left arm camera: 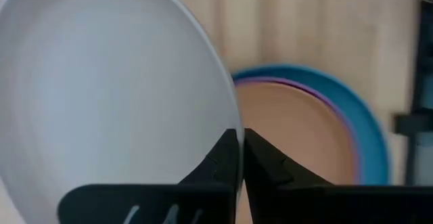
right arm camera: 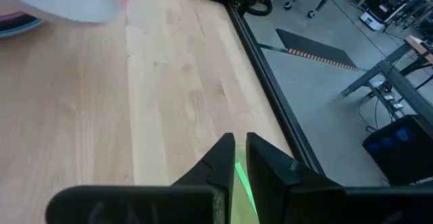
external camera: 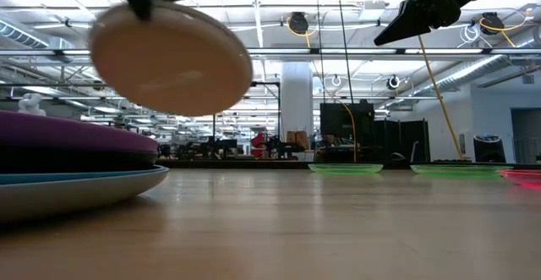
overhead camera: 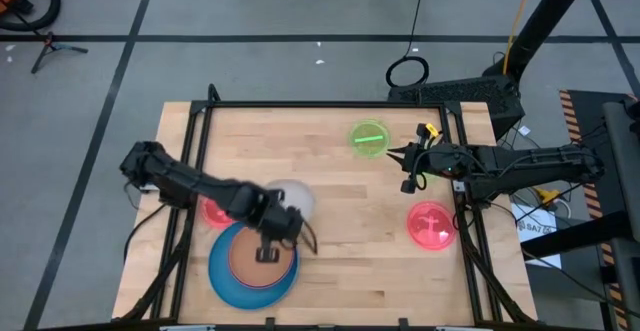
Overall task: Stack plastic plates
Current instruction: Stack the gray plate on the brown plate
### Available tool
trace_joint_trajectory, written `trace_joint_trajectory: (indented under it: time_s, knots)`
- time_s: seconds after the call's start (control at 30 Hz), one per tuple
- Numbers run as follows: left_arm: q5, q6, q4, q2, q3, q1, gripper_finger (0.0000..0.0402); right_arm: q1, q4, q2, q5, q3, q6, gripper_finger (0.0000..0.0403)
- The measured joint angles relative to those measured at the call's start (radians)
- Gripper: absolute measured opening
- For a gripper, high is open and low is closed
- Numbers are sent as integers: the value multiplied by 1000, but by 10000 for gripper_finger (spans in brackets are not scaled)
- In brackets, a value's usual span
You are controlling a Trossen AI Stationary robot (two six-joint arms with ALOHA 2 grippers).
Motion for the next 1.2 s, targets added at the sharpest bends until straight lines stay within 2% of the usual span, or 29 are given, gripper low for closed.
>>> trace_joint_trajectory:
  time_s: [0.33,0.57,1.2]
  knots:
    - [54,-260,2,3,0,-163,27,0,5,0,0,0,2,31]
    - [55,-388,21,3,0,-212,30,0,4,0,-1,0,9,31]
    - [77,-426,14,3,0,-181,34,0,4,0,-1,0,7,31]
